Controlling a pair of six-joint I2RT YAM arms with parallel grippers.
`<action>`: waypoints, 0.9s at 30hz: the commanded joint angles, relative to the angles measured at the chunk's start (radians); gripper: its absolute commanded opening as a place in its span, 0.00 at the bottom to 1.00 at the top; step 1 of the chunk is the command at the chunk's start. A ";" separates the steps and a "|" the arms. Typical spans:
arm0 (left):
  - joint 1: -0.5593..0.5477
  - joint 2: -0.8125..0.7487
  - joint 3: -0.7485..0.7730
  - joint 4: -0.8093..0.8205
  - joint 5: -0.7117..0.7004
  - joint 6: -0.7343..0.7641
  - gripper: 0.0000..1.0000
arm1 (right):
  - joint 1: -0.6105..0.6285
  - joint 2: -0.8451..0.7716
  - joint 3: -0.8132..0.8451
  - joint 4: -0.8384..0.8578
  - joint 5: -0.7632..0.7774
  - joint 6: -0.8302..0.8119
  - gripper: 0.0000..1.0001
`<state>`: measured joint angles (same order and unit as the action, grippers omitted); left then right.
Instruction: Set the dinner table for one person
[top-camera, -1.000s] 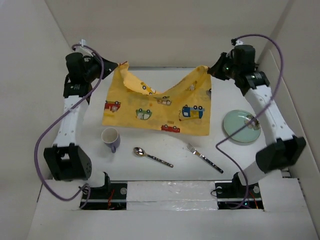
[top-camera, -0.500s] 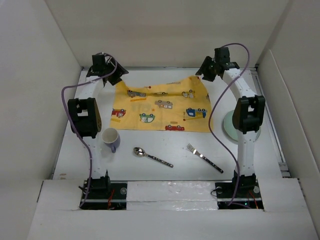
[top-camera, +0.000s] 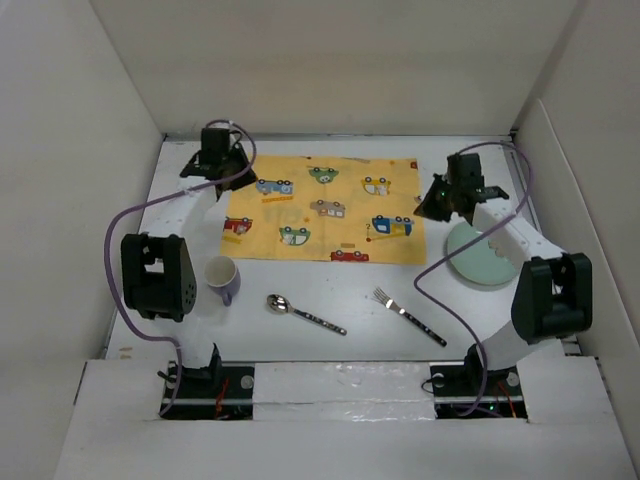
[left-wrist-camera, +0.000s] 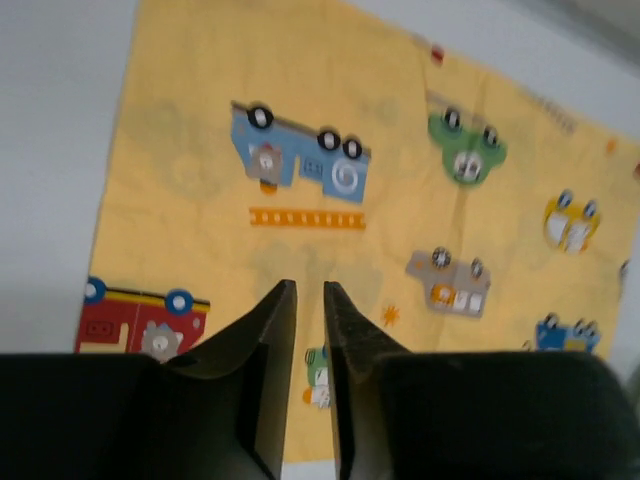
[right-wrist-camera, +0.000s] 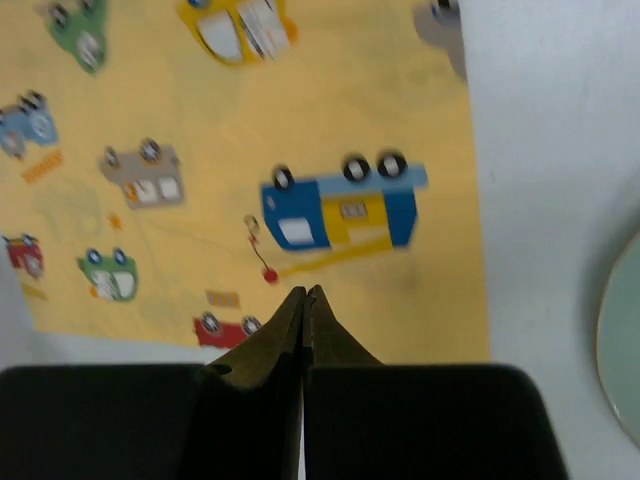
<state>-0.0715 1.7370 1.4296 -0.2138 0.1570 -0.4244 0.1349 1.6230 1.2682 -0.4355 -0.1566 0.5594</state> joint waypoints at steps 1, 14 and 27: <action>-0.136 -0.021 -0.058 -0.093 -0.080 0.119 0.20 | 0.028 -0.109 -0.171 0.054 0.023 0.033 0.05; -0.413 0.108 -0.069 -0.265 -0.234 0.179 0.48 | 0.048 -0.184 -0.385 -0.045 0.118 0.073 0.58; -0.422 0.130 -0.199 -0.199 -0.179 0.156 0.33 | 0.057 0.015 -0.280 -0.091 0.150 0.065 0.34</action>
<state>-0.4961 1.8717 1.2583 -0.4274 -0.0357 -0.2680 0.1833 1.6264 0.9352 -0.5114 -0.0399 0.6228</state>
